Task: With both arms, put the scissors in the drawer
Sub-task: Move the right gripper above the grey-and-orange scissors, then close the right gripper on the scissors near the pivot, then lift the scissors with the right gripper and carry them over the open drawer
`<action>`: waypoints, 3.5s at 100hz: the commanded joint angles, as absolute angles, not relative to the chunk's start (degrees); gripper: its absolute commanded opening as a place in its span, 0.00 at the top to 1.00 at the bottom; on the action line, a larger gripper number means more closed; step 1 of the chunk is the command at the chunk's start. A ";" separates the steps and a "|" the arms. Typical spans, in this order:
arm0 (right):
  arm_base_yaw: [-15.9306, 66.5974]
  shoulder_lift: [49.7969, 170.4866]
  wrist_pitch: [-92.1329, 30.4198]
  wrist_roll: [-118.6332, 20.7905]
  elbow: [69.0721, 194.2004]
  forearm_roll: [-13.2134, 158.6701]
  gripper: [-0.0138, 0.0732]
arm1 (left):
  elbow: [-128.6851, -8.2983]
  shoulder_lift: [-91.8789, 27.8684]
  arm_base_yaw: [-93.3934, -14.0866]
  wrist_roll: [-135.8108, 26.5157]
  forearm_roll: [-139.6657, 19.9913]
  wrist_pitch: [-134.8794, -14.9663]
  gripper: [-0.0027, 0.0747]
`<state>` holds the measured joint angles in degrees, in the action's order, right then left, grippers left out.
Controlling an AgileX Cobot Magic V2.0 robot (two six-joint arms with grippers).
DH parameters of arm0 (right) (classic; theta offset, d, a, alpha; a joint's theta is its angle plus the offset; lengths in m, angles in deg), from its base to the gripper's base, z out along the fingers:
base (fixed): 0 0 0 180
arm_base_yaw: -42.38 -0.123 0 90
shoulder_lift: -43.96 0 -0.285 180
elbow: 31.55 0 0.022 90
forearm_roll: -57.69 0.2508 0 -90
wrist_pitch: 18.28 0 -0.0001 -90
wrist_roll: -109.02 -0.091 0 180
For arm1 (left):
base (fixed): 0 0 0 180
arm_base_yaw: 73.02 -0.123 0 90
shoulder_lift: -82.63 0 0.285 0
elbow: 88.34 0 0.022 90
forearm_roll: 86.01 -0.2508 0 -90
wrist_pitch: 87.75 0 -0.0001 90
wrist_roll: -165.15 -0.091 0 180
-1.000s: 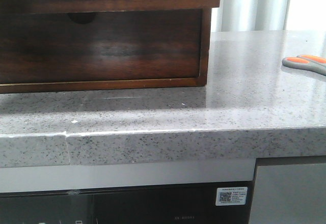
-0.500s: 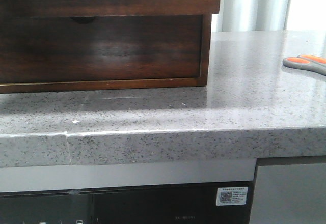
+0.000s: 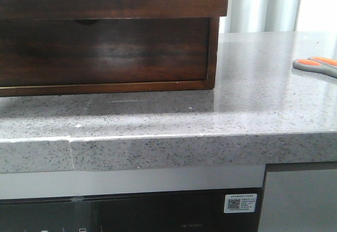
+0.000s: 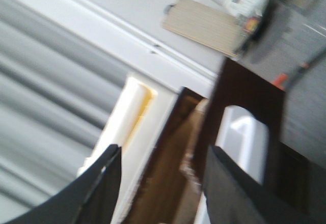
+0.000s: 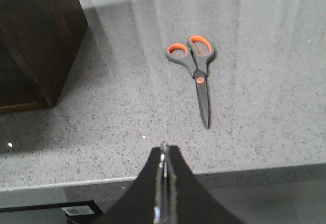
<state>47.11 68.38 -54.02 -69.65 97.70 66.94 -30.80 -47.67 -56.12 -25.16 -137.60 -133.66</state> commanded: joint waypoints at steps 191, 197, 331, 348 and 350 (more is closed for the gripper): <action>47.66 153.96 -76.36 -64.14 156.57 57.69 0.46 | -32.36 -78.54 -55.78 -20.43 -109.56 -106.15 0.54; 47.66 154.39 -76.52 -64.14 156.57 57.69 0.46 | -32.36 -78.54 -55.78 -20.43 -109.56 -106.15 0.54; 26.57 129.81 -70.47 -40.52 173.60 73.30 0.98 | -32.36 -78.54 -55.78 -20.43 -109.56 -106.15 0.54; 16.15 130.22 -68.18 -32.09 173.89 73.30 0.98 | -32.30 -78.54 -55.78 -20.43 -109.56 -106.02 0.54; 14.56 130.44 -68.01 -31.31 173.89 73.30 0.98 | -32.30 -78.54 -55.78 -20.43 -109.56 -106.00 0.54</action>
